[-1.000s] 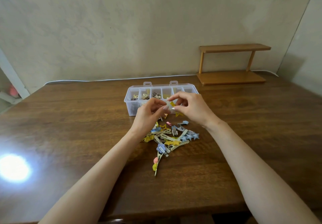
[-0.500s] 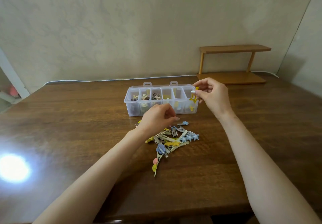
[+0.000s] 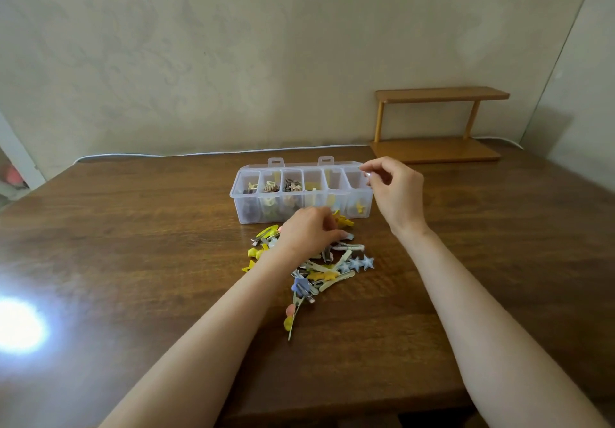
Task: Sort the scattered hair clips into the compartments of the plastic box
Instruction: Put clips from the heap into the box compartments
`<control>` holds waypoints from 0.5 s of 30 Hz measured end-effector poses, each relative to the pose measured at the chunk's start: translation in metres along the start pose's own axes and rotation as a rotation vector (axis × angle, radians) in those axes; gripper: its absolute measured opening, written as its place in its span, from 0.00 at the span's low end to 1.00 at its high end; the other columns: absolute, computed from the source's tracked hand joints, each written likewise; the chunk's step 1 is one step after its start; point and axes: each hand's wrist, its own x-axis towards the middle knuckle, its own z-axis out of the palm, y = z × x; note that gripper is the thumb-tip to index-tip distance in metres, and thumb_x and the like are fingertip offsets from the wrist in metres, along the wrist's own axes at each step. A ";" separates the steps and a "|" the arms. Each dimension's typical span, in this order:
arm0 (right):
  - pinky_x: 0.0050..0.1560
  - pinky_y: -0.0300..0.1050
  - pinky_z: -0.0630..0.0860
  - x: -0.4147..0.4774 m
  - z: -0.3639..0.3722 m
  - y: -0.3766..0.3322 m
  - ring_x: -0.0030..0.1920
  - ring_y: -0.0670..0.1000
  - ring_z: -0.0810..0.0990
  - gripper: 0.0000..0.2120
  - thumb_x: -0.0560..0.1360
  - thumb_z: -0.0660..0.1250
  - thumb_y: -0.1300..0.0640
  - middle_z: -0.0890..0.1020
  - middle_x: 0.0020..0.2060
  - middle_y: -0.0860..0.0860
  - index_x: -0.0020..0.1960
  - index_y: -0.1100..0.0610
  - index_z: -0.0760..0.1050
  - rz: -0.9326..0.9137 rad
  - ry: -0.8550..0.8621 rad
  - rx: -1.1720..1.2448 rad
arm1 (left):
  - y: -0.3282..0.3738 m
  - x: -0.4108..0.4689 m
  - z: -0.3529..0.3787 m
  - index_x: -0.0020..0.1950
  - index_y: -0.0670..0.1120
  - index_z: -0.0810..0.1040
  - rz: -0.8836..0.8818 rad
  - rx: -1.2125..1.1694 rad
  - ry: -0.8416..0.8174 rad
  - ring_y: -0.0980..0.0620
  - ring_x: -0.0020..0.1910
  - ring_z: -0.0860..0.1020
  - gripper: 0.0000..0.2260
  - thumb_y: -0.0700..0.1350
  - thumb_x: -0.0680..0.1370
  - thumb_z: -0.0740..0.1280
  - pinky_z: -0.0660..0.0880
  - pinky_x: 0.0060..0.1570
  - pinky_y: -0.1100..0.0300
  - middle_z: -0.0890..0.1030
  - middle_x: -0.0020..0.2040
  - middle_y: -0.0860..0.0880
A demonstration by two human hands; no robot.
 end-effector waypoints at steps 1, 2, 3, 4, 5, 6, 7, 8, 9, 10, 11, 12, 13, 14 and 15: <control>0.47 0.32 0.75 -0.001 0.000 -0.003 0.45 0.45 0.80 0.10 0.74 0.63 0.68 0.82 0.43 0.49 0.48 0.58 0.80 -0.039 0.006 -0.003 | -0.002 -0.001 -0.001 0.47 0.46 0.77 0.002 -0.006 0.010 0.51 0.42 0.76 0.12 0.54 0.74 0.69 0.75 0.42 0.55 0.78 0.42 0.51; 0.48 0.33 0.76 -0.002 0.000 -0.006 0.45 0.44 0.79 0.10 0.74 0.63 0.68 0.82 0.43 0.48 0.48 0.58 0.81 -0.069 0.007 0.005 | -0.005 -0.003 -0.002 0.47 0.46 0.77 0.003 -0.011 0.017 0.51 0.43 0.77 0.11 0.53 0.74 0.69 0.75 0.42 0.55 0.78 0.43 0.51; 0.46 0.33 0.76 -0.002 0.000 -0.011 0.45 0.44 0.79 0.10 0.74 0.63 0.68 0.82 0.43 0.48 0.48 0.58 0.81 -0.079 -0.014 0.025 | -0.008 -0.004 -0.004 0.47 0.46 0.77 0.004 -0.015 0.026 0.50 0.44 0.77 0.10 0.52 0.74 0.69 0.75 0.42 0.55 0.79 0.44 0.50; 0.44 0.34 0.76 -0.002 -0.001 -0.015 0.44 0.44 0.80 0.09 0.75 0.64 0.67 0.82 0.43 0.48 0.48 0.57 0.81 -0.063 -0.070 0.043 | -0.011 -0.005 -0.006 0.46 0.47 0.77 0.004 -0.019 0.036 0.50 0.44 0.77 0.08 0.50 0.74 0.69 0.74 0.41 0.56 0.79 0.45 0.49; 0.41 0.35 0.76 0.000 -0.002 -0.018 0.42 0.43 0.79 0.09 0.75 0.65 0.65 0.82 0.42 0.48 0.48 0.55 0.81 -0.036 -0.160 0.032 | -0.013 -0.006 -0.008 0.45 0.47 0.76 0.006 -0.021 0.051 0.50 0.44 0.76 0.06 0.49 0.74 0.69 0.73 0.41 0.56 0.79 0.45 0.49; 0.38 0.35 0.74 0.002 -0.003 -0.022 0.39 0.42 0.78 0.08 0.75 0.66 0.63 0.82 0.41 0.47 0.47 0.53 0.81 -0.007 -0.278 -0.030 | -0.015 -0.006 -0.009 0.45 0.47 0.76 0.007 -0.024 0.069 0.51 0.44 0.76 0.05 0.47 0.75 0.69 0.73 0.41 0.57 0.80 0.45 0.49; 0.37 0.35 0.71 0.004 -0.005 -0.025 0.37 0.40 0.77 0.06 0.74 0.67 0.61 0.82 0.40 0.46 0.47 0.52 0.81 0.015 -0.408 -0.149 | -0.017 -0.006 -0.010 0.46 0.46 0.77 0.007 -0.030 0.088 0.51 0.44 0.76 0.04 0.46 0.75 0.69 0.73 0.42 0.57 0.80 0.45 0.49; 0.36 0.37 0.69 0.006 -0.006 -0.027 0.37 0.41 0.75 0.05 0.74 0.69 0.58 0.81 0.40 0.46 0.47 0.51 0.82 0.024 -0.520 -0.290 | -0.017 -0.006 -0.010 0.47 0.46 0.77 0.006 -0.038 0.103 0.51 0.44 0.77 0.04 0.45 0.75 0.69 0.74 0.42 0.57 0.80 0.45 0.49; 0.38 0.38 0.69 0.006 -0.007 -0.029 0.39 0.42 0.75 0.05 0.73 0.70 0.55 0.80 0.41 0.46 0.48 0.50 0.82 0.022 -0.602 -0.427 | -0.017 -0.006 -0.009 0.47 0.46 0.77 0.009 -0.044 0.115 0.51 0.44 0.77 0.04 0.44 0.75 0.69 0.75 0.43 0.56 0.80 0.45 0.49; 0.40 0.40 0.69 0.004 -0.008 -0.031 0.42 0.45 0.76 0.07 0.73 0.71 0.53 0.80 0.42 0.47 0.50 0.50 0.81 0.021 -0.658 -0.542 | -0.017 -0.006 -0.008 0.47 0.46 0.77 0.014 -0.046 0.122 0.51 0.44 0.77 0.04 0.44 0.74 0.69 0.75 0.43 0.55 0.81 0.46 0.49; 0.41 0.41 0.70 0.001 -0.008 -0.030 0.45 0.48 0.78 0.09 0.72 0.71 0.51 0.81 0.44 0.48 0.52 0.49 0.80 0.016 -0.679 -0.618 | -0.016 -0.006 -0.007 0.46 0.46 0.77 0.019 -0.045 0.124 0.51 0.45 0.77 0.03 0.45 0.74 0.69 0.76 0.44 0.55 0.81 0.46 0.49; 0.42 0.42 0.70 -0.002 -0.007 -0.028 0.48 0.50 0.79 0.12 0.72 0.72 0.50 0.81 0.46 0.49 0.54 0.49 0.80 0.012 -0.677 -0.656 | -0.015 -0.005 -0.006 0.46 0.46 0.78 0.026 -0.045 0.124 0.50 0.46 0.77 0.04 0.45 0.74 0.69 0.76 0.44 0.54 0.81 0.46 0.49; 0.42 0.42 0.70 -0.006 -0.007 -0.025 0.50 0.51 0.79 0.13 0.72 0.71 0.49 0.82 0.48 0.50 0.56 0.49 0.79 0.010 -0.668 -0.667 | -0.013 -0.005 -0.004 0.47 0.46 0.78 0.031 -0.047 0.122 0.50 0.46 0.77 0.04 0.46 0.74 0.69 0.77 0.45 0.53 0.81 0.46 0.49; 0.43 0.42 0.70 -0.010 -0.006 -0.022 0.51 0.51 0.79 0.13 0.72 0.71 0.49 0.82 0.49 0.50 0.56 0.49 0.79 0.014 -0.664 -0.658 | -0.012 -0.005 -0.003 0.47 0.46 0.78 0.037 -0.051 0.118 0.50 0.46 0.77 0.05 0.46 0.74 0.69 0.77 0.45 0.52 0.81 0.46 0.49; 0.43 0.42 0.70 -0.013 -0.005 -0.019 0.51 0.51 0.79 0.13 0.72 0.71 0.49 0.83 0.49 0.50 0.55 0.49 0.79 0.023 -0.662 -0.637 | -0.010 -0.006 -0.002 0.47 0.46 0.78 0.043 -0.052 0.111 0.50 0.46 0.77 0.06 0.47 0.74 0.70 0.77 0.45 0.52 0.81 0.46 0.49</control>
